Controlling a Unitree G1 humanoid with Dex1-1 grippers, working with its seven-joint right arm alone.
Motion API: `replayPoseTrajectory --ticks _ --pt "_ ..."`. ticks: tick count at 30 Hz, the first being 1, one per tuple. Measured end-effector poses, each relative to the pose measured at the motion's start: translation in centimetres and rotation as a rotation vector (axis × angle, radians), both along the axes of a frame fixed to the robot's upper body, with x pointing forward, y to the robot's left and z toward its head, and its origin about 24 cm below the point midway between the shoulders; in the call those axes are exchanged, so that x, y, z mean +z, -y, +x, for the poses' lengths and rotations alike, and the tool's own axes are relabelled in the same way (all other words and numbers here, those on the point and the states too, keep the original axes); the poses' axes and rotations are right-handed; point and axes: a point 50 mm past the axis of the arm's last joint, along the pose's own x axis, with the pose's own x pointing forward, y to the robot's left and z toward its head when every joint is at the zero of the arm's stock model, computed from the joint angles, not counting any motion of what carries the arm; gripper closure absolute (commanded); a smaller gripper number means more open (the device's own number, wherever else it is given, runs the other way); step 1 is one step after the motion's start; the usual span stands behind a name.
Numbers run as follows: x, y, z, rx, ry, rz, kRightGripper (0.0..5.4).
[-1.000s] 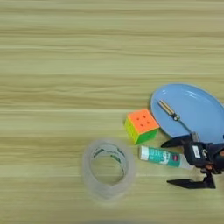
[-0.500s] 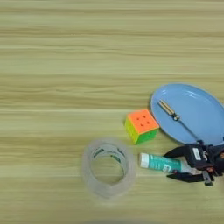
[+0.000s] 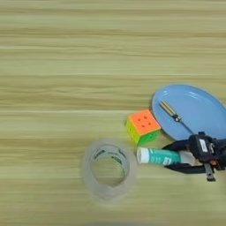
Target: Move the objects on the table
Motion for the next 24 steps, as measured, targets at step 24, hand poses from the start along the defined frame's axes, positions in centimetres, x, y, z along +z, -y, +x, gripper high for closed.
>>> replayPoseTrajectory --ticks 24 --pt "1.6 5.7 7.4 -0.612 0.2 -0.047 3.72"
